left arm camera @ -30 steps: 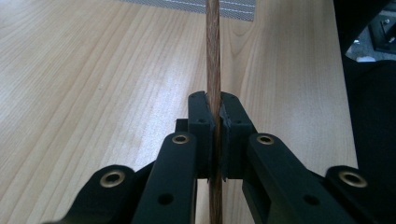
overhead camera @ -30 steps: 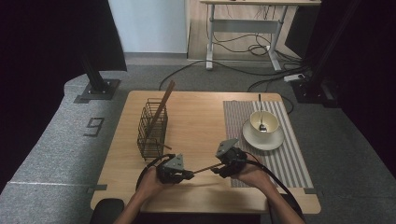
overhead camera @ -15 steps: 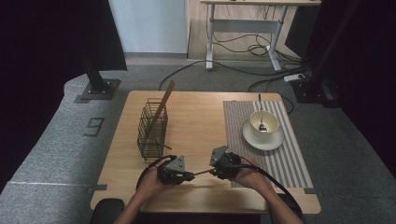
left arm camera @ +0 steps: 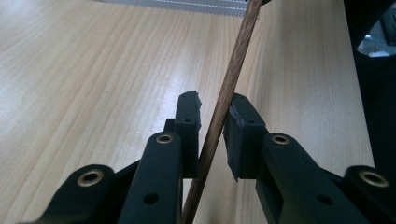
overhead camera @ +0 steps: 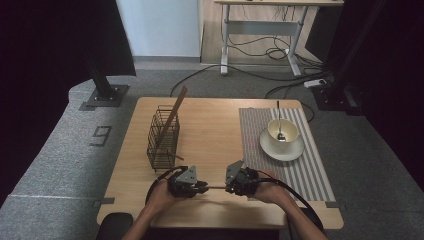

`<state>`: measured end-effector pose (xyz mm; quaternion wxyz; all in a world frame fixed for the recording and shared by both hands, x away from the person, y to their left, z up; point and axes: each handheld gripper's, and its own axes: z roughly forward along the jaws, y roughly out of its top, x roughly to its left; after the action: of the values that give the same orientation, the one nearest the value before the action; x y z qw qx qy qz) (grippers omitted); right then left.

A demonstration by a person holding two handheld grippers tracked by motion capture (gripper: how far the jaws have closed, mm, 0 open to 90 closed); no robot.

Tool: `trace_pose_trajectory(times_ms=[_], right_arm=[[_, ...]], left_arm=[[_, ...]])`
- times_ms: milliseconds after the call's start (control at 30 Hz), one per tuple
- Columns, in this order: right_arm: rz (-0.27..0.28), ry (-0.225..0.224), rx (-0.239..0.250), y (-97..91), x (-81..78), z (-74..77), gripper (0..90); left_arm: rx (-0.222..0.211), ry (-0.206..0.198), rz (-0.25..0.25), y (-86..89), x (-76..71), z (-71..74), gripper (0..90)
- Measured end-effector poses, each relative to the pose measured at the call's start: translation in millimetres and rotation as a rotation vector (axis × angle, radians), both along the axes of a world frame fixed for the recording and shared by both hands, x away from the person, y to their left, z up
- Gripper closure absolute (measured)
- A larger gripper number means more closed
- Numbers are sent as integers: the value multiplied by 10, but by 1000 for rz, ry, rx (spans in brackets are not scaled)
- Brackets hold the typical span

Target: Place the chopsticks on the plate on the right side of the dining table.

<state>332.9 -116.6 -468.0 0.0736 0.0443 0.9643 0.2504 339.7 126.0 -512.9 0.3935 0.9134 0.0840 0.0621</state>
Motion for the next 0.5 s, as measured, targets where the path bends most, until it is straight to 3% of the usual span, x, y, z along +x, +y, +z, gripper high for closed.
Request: trace_pose_trajectory(times_ms=[167, 367, 500], right_arm=[[-19, -11, 3, -45, 10, 5, 832], [-67, -24, 11, -186, 38, 25, 832], [-106, -32, 16, -292, 52, 34, 831]], left_arm=[[-21, -28, 35, 25, -1, 9, 639], [-76, -38, 112, 81, 26, 22, 424], [-90, -36, 155, 85, 46, 9, 258]])
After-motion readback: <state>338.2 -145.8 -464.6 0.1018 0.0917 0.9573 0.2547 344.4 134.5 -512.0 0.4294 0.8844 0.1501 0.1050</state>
